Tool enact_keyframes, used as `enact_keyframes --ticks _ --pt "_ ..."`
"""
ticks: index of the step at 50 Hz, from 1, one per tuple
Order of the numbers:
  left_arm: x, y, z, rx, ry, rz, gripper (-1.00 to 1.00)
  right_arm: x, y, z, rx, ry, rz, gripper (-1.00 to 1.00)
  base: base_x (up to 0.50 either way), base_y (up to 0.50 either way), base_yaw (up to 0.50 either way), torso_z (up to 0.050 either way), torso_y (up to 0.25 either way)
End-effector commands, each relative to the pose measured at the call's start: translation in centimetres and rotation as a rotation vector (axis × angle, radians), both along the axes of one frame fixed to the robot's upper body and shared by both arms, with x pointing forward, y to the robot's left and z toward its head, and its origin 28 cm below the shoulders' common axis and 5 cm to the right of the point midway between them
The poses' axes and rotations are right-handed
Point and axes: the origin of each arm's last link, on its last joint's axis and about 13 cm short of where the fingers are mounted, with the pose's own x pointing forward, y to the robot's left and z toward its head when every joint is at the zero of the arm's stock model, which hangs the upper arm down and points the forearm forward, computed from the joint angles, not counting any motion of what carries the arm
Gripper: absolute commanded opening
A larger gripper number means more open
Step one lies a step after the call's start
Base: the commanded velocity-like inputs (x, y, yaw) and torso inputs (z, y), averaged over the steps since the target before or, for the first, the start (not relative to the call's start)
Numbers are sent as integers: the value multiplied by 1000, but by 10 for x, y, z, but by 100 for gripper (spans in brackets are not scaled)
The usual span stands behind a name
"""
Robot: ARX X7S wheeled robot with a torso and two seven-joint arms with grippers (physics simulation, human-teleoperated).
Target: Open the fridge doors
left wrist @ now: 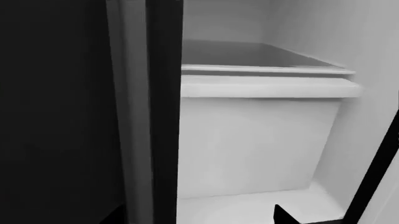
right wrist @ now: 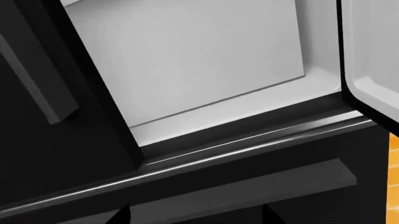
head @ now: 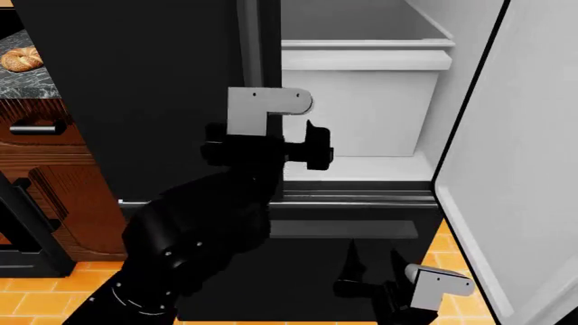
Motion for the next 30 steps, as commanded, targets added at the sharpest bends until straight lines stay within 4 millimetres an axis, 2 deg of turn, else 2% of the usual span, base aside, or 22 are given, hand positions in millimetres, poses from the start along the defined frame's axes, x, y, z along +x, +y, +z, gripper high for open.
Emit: enact_keyframes --ticks 1,14,30 --pt "26 -19 -2 -18 17 39 100 0 0 -1 8 2 7 100 0 0 0 0 0" --pt "53 -27 -4 8 6 120 100 0 0 -1 18 5 6 100 0 0 0 0 0" --pt "57 -30 -1 69 -43 162 100 1 -1 -1 21 6 8 100 0 0 0 0 0"
